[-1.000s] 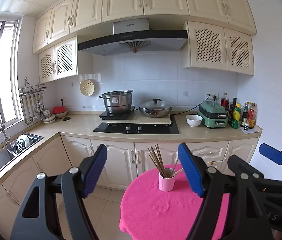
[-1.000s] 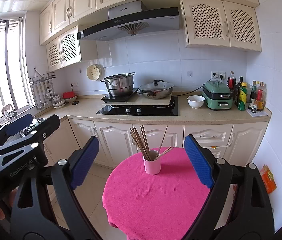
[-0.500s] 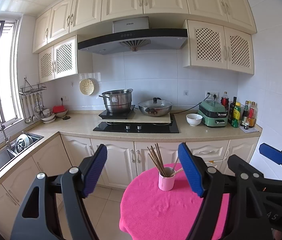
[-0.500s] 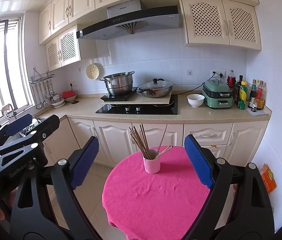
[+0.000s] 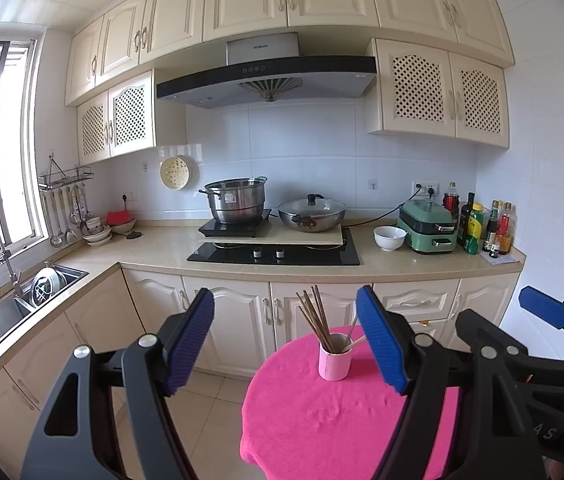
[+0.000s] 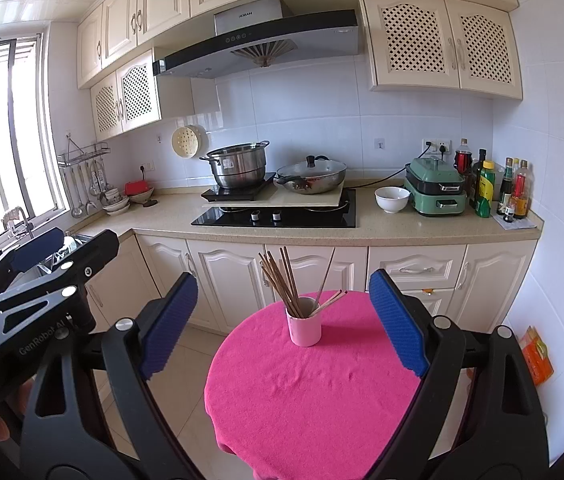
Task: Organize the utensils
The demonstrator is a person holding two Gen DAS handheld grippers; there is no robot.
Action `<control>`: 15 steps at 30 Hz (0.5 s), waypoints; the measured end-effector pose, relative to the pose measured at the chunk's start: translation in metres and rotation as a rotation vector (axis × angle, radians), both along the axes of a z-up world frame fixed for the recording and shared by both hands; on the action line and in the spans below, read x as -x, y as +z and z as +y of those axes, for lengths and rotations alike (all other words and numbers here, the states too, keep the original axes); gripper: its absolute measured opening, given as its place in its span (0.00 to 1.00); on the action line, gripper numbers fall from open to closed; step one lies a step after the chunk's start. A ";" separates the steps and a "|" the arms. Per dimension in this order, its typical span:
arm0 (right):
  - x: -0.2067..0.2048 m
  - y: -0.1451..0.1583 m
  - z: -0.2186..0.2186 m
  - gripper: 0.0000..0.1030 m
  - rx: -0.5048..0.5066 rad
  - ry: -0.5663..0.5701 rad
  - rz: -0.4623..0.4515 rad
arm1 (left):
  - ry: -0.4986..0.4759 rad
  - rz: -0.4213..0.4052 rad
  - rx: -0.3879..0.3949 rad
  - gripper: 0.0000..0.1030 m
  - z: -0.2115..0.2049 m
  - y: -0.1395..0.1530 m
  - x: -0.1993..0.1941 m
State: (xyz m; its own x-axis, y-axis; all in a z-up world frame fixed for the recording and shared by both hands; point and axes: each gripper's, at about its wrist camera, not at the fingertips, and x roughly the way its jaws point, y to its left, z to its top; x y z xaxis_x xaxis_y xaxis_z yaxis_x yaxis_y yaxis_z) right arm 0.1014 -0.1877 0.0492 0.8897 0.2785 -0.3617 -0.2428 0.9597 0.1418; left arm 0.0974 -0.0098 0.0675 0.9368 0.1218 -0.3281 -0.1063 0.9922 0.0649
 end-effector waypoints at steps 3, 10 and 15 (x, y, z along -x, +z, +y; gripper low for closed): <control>0.000 0.000 0.000 0.84 -0.001 0.000 0.000 | 0.000 0.000 0.000 0.70 0.000 0.000 0.000; -0.001 0.000 -0.002 0.84 0.000 -0.002 0.000 | 0.002 0.000 0.000 0.70 0.001 -0.002 0.000; -0.002 0.000 -0.001 0.84 0.001 -0.001 -0.002 | 0.002 -0.001 0.000 0.70 0.001 -0.001 -0.001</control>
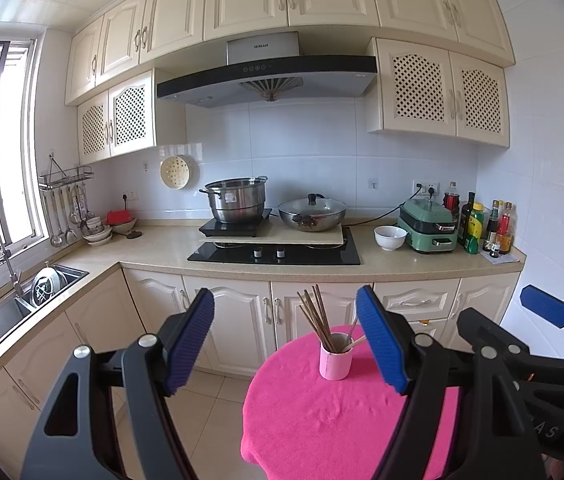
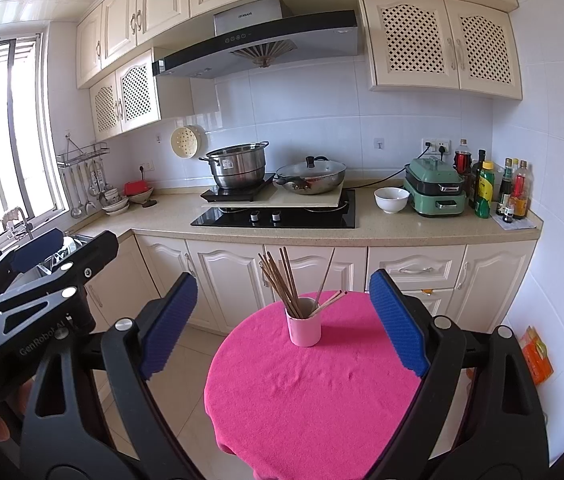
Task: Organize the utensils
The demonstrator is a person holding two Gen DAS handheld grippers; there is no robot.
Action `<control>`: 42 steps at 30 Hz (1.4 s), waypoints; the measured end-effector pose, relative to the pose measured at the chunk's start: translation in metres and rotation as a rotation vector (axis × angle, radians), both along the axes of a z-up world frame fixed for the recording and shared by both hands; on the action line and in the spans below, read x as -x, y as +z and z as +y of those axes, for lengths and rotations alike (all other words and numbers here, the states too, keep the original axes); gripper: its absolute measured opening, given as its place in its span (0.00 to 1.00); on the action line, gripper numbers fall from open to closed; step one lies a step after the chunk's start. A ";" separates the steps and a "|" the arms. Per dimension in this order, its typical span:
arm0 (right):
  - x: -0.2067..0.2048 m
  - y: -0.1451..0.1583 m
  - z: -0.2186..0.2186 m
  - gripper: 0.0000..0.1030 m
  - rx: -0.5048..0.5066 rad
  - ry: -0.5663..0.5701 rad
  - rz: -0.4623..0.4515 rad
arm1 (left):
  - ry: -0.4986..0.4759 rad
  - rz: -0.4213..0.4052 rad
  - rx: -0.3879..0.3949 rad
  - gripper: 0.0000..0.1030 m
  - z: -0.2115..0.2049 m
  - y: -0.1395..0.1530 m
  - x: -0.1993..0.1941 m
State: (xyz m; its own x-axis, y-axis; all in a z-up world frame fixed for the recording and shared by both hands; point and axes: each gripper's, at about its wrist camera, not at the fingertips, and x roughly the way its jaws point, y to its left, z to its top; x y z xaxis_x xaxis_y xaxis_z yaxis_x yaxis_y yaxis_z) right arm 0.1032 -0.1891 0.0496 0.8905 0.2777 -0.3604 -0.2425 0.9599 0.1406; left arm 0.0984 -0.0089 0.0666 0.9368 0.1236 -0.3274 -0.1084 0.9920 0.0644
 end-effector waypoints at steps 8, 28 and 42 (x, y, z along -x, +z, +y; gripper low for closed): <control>0.000 0.000 0.000 0.84 -0.001 0.001 0.001 | 0.003 0.001 -0.001 0.70 0.002 -0.003 0.001; 0.001 0.003 0.002 0.84 0.000 -0.001 -0.004 | 0.001 0.002 -0.005 0.70 0.000 0.002 0.002; 0.005 0.003 -0.002 0.84 -0.004 -0.005 -0.002 | -0.002 0.007 -0.008 0.70 -0.002 0.003 0.005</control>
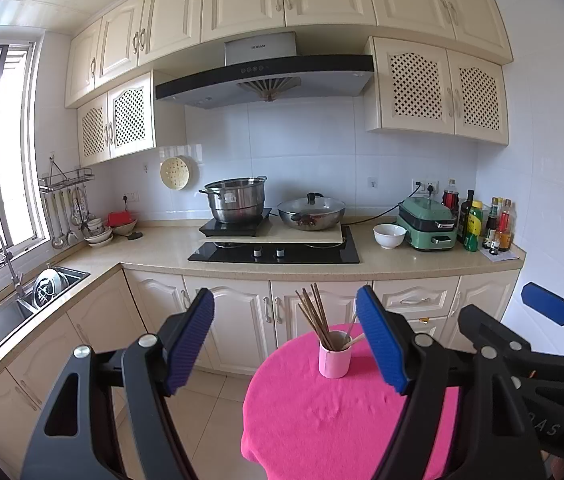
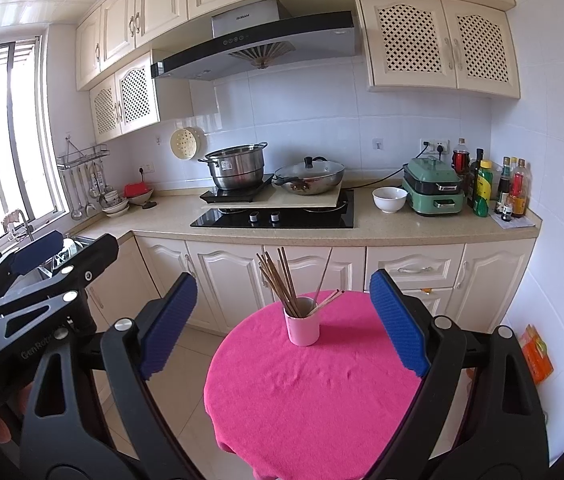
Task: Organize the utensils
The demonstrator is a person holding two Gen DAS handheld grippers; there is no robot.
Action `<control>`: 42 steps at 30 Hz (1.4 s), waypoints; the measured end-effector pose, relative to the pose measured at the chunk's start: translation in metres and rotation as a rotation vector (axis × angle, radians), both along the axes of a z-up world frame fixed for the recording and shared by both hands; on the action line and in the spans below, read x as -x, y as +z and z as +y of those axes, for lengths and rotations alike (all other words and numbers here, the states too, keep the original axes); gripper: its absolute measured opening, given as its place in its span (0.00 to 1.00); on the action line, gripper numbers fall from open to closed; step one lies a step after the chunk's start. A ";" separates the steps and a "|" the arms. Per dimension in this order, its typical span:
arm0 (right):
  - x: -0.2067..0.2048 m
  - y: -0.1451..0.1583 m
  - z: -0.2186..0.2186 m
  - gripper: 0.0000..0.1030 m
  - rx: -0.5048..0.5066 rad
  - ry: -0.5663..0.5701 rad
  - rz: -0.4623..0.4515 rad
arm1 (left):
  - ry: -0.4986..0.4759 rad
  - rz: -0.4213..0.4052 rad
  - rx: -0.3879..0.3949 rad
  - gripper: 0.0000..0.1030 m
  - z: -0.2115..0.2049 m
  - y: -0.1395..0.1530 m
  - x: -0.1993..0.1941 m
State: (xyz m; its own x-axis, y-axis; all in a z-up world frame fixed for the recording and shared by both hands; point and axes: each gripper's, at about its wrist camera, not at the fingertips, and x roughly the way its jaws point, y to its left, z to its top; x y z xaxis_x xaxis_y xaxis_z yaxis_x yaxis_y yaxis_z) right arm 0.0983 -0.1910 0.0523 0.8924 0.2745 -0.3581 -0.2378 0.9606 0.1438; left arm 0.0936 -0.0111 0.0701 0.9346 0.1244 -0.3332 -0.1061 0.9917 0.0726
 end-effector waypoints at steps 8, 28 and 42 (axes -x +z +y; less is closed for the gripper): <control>0.001 -0.001 -0.002 0.84 -0.002 -0.003 0.003 | 0.001 0.003 -0.004 0.70 0.000 0.000 -0.001; 0.000 -0.002 -0.002 0.85 -0.001 -0.002 0.010 | 0.002 0.013 -0.002 0.70 0.004 -0.003 -0.002; -0.005 -0.013 0.000 0.85 0.003 -0.019 0.033 | 0.022 0.066 0.008 0.70 0.016 -0.015 -0.013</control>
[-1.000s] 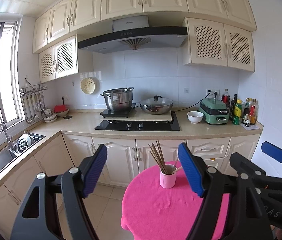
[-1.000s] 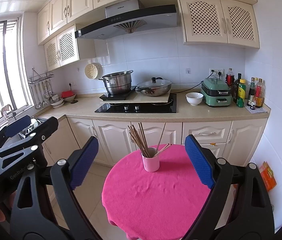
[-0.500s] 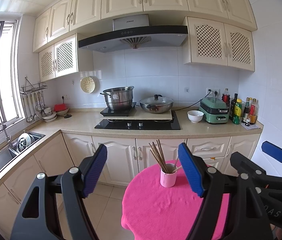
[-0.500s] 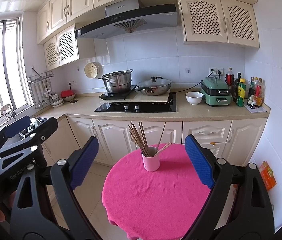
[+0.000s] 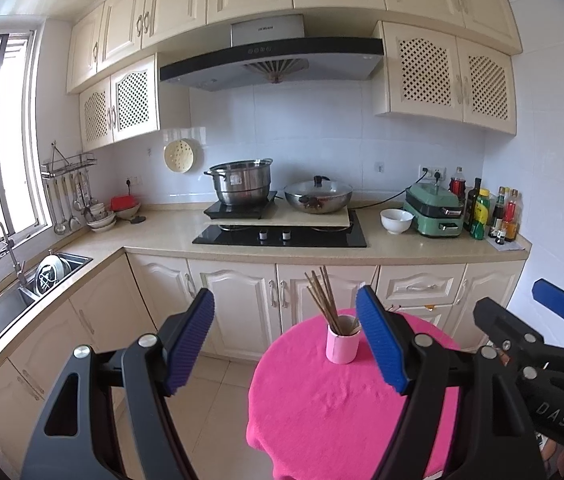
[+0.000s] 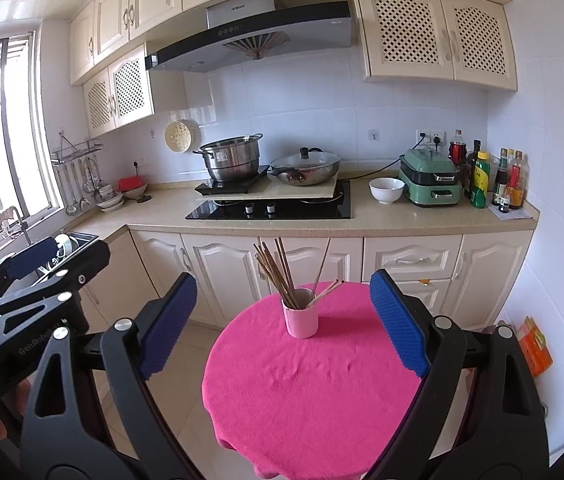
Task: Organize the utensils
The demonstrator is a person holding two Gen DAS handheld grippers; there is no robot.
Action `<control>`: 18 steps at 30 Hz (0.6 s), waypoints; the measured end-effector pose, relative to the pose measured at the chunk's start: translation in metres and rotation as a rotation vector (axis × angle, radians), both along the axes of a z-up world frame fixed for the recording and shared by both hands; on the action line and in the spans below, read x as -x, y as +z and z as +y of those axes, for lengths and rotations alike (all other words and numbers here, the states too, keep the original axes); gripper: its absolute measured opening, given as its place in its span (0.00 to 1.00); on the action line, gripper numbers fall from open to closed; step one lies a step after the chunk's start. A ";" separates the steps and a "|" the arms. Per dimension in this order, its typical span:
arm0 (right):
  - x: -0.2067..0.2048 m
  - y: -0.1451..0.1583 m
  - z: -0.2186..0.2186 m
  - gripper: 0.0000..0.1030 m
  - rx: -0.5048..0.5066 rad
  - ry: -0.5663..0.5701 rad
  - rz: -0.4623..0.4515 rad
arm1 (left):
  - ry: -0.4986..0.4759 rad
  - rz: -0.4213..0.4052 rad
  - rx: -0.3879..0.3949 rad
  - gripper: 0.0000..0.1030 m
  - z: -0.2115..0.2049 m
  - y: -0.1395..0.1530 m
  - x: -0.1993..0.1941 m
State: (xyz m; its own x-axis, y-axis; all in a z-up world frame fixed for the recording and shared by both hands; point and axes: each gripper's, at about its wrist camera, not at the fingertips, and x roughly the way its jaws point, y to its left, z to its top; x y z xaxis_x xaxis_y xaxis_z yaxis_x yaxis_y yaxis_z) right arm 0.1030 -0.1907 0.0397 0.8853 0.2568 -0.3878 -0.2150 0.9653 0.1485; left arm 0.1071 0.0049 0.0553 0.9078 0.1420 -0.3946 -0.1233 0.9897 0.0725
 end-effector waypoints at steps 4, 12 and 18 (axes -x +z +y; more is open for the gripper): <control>-0.006 -0.012 -0.006 0.85 0.006 -0.034 0.023 | 0.013 0.027 -0.005 0.70 0.004 -0.010 -0.007; -0.052 -0.070 -0.046 0.85 0.028 -0.152 0.159 | 0.022 0.132 -0.026 0.70 -0.003 -0.047 -0.049; -0.116 -0.129 -0.075 0.85 0.050 -0.200 0.264 | 0.028 0.239 -0.044 0.70 -0.017 -0.094 -0.114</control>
